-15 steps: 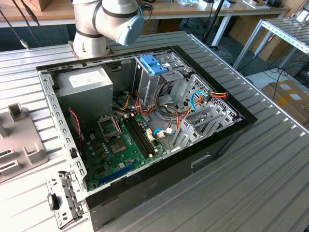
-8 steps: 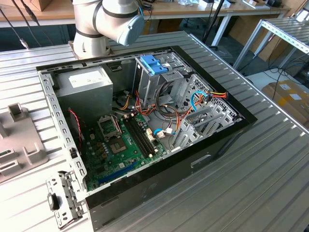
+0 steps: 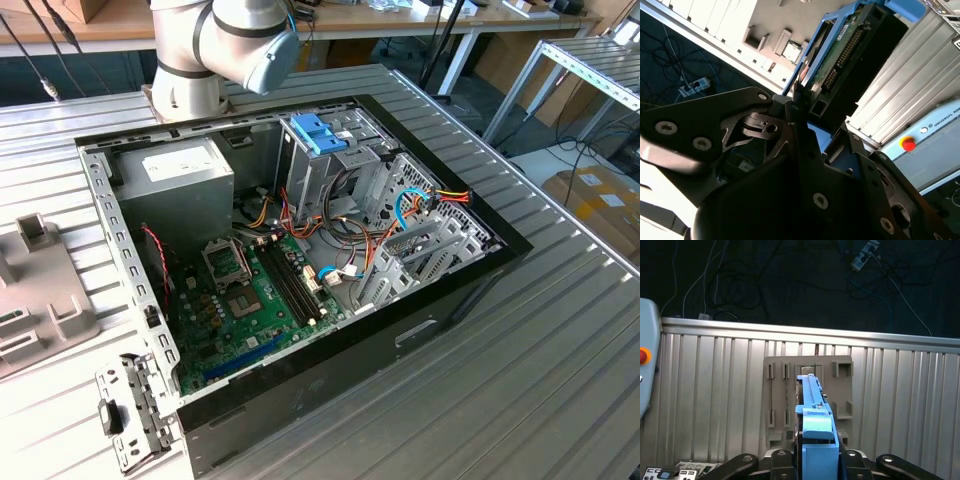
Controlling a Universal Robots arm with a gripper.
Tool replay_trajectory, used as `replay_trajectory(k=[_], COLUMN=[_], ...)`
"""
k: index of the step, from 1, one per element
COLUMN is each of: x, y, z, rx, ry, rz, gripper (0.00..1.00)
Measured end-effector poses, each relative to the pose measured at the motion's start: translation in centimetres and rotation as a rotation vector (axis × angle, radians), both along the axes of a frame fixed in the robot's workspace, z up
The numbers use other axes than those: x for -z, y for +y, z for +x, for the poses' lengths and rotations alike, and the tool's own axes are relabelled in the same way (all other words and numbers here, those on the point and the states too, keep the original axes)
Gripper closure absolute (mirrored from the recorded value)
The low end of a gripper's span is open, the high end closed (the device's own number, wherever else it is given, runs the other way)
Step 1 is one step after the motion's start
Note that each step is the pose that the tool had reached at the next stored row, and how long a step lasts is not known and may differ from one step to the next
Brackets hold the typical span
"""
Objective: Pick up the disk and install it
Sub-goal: 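Pick up the disk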
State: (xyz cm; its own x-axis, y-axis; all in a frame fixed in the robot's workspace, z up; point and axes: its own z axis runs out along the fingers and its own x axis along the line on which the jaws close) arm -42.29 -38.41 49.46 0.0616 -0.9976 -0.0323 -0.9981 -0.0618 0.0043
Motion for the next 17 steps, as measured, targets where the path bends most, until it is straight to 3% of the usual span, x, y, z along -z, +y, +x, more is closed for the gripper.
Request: replay_trajectory(k=[17], x=[0.01], y=[-1.40], z=[0.64], rx=[0.000], ry=[0.0001], rz=[-0.0001], gripper=[0.63])
